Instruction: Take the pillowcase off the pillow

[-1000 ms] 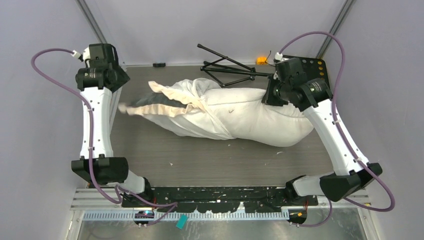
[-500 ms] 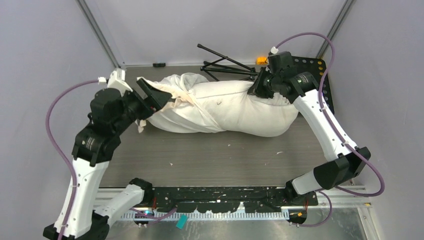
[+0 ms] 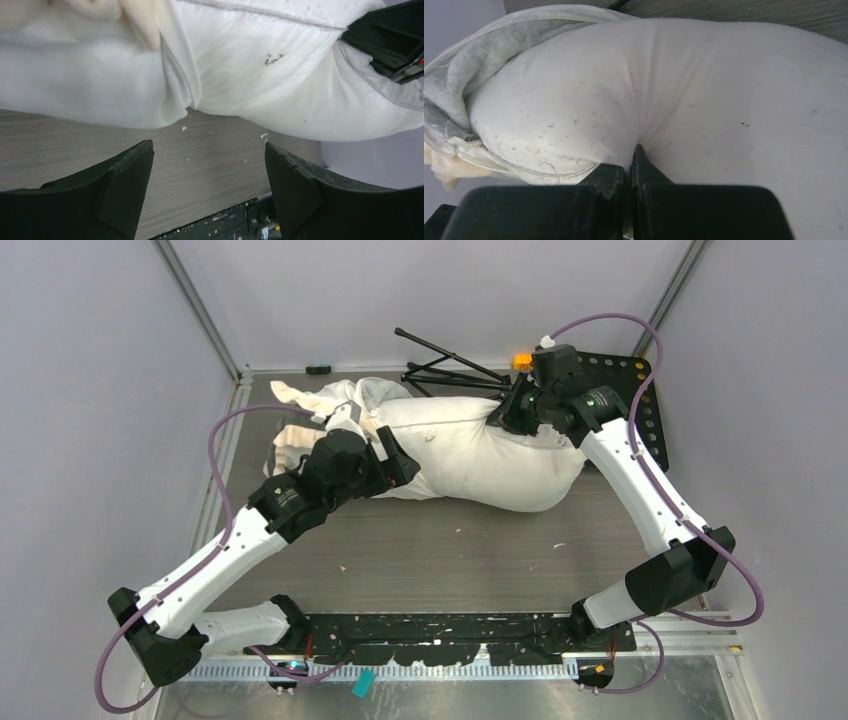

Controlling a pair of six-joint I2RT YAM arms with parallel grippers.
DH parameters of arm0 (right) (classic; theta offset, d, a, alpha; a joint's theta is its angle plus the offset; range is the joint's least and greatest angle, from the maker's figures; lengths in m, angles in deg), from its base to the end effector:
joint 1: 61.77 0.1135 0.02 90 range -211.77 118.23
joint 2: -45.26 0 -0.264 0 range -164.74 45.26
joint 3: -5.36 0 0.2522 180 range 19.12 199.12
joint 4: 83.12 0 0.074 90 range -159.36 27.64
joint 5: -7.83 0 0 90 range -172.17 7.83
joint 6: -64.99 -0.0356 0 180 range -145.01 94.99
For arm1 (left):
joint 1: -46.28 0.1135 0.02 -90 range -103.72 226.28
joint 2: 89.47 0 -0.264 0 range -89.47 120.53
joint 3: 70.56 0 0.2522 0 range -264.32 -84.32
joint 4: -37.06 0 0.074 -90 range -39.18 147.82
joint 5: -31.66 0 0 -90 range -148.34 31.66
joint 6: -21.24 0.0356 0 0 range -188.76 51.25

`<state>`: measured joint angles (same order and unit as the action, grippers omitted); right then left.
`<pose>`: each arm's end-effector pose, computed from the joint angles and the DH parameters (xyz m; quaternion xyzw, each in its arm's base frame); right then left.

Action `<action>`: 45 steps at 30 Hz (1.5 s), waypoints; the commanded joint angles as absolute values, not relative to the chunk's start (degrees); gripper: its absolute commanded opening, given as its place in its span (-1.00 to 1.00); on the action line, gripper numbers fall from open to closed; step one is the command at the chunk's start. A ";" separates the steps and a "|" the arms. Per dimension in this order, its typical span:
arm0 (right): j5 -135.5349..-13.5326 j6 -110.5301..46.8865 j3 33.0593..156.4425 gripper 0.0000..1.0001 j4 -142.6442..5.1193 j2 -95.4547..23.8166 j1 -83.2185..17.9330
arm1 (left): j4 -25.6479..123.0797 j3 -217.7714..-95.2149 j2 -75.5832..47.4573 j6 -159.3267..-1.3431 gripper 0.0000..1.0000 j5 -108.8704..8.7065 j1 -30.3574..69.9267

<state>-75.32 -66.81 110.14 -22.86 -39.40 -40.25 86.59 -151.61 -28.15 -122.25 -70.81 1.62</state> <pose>0.2923 0.1198 0.3926 0.1346 0.8955 0.2670 0.3297 0.1655 -0.1527 0.3762 -0.1205 0.8533 -0.3151 0.3976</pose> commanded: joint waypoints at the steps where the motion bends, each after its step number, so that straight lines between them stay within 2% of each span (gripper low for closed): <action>1: -73.49 -70.20 110.73 -0.99 -30.95 -35.80 -40.23 | 78.30 -151.31 -26.68 -119.91 0.61 -80.28 0.03; 10: -72.53 -69.68 109.75 -1.00 -30.88 -34.79 -40.21 | 75.74 -149.64 -21.18 -116.66 0.48 -88.42 -0.21; 18: -80.25 -66.93 109.25 -0.99 -28.91 -31.12 -40.79 | 86.65 -150.58 -21.95 -114.41 0.05 -105.29 1.84; 27: -85.07 -63.39 109.57 -0.99 -25.58 -28.14 -44.89 | 87.25 -144.54 -29.76 -106.71 -0.31 -102.03 19.33; 33: -85.79 -59.86 110.32 -1.00 -23.44 -28.32 -46.79 | 87.64 -146.71 -32.53 -101.08 -0.70 -99.74 26.48; 35: -81.27 -56.80 111.26 -0.98 -22.50 -29.19 -46.74 | 87.66 -148.44 -33.04 -99.71 -0.82 -97.38 26.60; 37: -75.31 -53.23 112.89 -0.82 -20.85 -30.60 -46.75 | 85.22 -149.42 -34.24 -97.94 -0.93 -91.06 26.53; 40: -67.17 -47.85 115.78 -0.26 -18.11 -32.75 -46.75 | 81.90 -151.46 -35.23 -96.93 -1.00 -77.76 26.50; 45: -64.29 -42.07 120.42 0.36 -14.52 -34.24 -45.05 | 82.77 -156.18 -32.48 -98.69 -1.00 -60.98 26.51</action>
